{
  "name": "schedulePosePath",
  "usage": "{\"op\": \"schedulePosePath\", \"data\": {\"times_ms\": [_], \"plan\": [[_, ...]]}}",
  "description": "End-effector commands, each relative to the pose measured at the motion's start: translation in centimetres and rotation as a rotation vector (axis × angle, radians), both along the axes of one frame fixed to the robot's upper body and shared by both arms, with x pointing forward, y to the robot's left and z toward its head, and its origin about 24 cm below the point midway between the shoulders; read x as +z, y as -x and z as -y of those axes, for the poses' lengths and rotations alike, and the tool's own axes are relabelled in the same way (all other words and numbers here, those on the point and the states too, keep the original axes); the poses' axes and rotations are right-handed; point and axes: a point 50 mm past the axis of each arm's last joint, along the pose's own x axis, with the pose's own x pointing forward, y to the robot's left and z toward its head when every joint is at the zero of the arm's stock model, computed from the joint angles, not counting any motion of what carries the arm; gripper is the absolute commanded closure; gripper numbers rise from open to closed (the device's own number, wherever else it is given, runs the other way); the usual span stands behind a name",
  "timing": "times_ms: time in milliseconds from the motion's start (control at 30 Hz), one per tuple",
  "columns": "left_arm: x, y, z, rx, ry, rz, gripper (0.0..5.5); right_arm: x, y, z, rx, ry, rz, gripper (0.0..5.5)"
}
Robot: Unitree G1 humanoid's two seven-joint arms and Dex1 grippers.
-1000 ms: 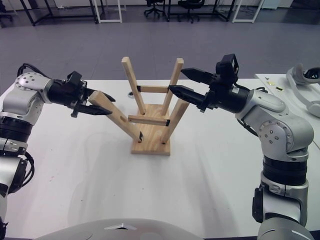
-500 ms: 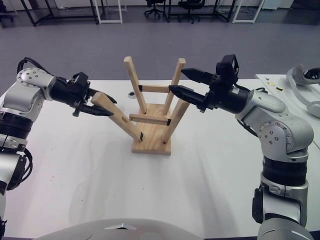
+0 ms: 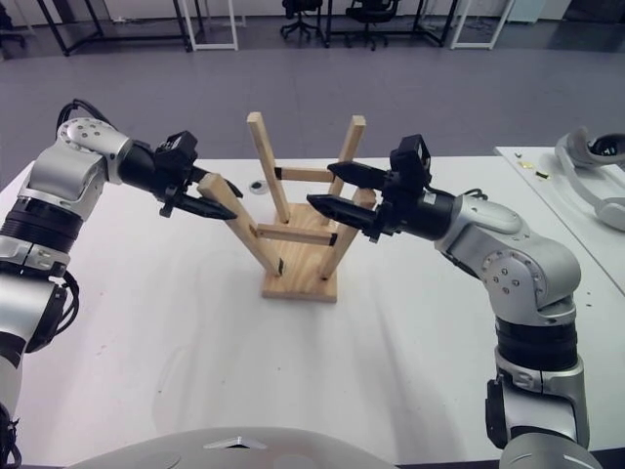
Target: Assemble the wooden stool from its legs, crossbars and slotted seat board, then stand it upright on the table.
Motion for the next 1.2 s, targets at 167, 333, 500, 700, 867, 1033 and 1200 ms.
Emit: {"op": "schedulePosePath", "data": {"times_ms": [167, 333, 500, 700, 867, 1033, 1200], "plan": [[-2.4, 0.0, 3.1, -0.105, -0.116, -0.087, 3.46, -2.5, 0.0, -0.2, 0.005, 0.045, -0.121, 1.42], [-2.2, -0.7, 3.4, -0.062, -0.081, -0.157, 3.46, -3.4, 1.1, -0.7, 0.080, 0.115, -0.105, 2.25], [-2.7, -0.6, 3.6, -0.066, -0.107, -0.185, 3.46, -3.5, 1.1, -0.8, 0.089, 0.127, -0.093, 3.00], [-3.1, -0.8, 4.8, -0.089, -0.173, -0.129, 3.46, -3.6, 0.6, -0.9, 0.068, 0.125, -0.080, 3.03], [-3.4, -0.4, 5.2, -0.085, -0.172, -0.176, 2.66, -3.3, 0.2, -0.7, 0.043, 0.111, -0.064, 3.03], [-3.9, 0.1, 5.3, -0.089, -0.204, -0.158, 1.71, -2.9, -0.2, -0.5, 0.027, 0.103, -0.050, 3.03], [-4.6, 0.8, 5.5, -0.058, -0.296, -0.098, 0.72, -2.7, -0.2, -0.4, 0.010, 0.096, -0.042, 3.03]]}}
